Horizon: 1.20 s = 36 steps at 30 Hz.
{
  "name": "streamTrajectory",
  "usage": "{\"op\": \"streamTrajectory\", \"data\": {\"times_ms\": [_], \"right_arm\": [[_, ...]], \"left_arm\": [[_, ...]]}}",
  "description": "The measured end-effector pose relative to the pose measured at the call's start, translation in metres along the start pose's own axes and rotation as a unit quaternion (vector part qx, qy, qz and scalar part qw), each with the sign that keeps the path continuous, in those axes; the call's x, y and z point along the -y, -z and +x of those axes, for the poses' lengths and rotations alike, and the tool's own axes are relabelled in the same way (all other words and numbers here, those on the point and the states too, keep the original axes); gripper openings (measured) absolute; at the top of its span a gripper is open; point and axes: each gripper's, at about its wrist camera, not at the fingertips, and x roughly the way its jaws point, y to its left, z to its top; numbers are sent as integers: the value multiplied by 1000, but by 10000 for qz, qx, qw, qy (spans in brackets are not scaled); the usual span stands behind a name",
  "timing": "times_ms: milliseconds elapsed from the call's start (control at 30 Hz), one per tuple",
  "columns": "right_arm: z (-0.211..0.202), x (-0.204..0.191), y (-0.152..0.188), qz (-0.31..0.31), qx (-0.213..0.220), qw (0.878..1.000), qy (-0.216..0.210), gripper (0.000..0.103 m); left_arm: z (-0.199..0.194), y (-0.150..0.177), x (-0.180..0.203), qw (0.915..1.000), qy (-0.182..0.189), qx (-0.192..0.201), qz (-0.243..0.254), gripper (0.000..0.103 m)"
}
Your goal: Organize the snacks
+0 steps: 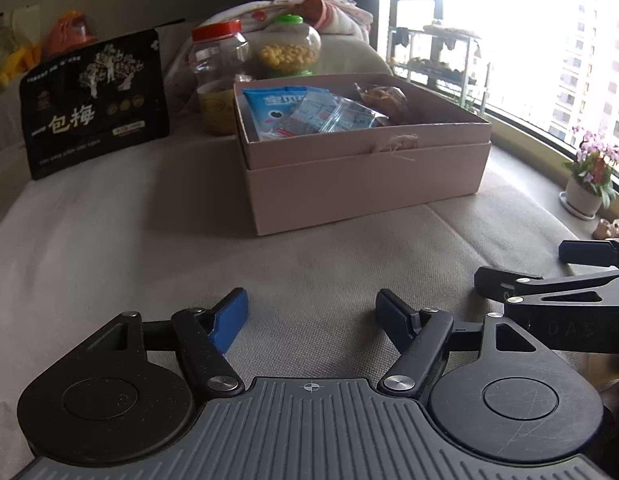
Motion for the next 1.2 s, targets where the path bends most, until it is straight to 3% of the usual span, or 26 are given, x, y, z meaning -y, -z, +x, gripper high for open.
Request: {"op": "streamTrajectory", "data": {"times_ms": [1200], "right_arm": [[2, 1, -1, 58, -5, 10000, -12, 96]], "left_arm": [[0, 0, -7, 9997, 119, 38, -188, 76]]}}
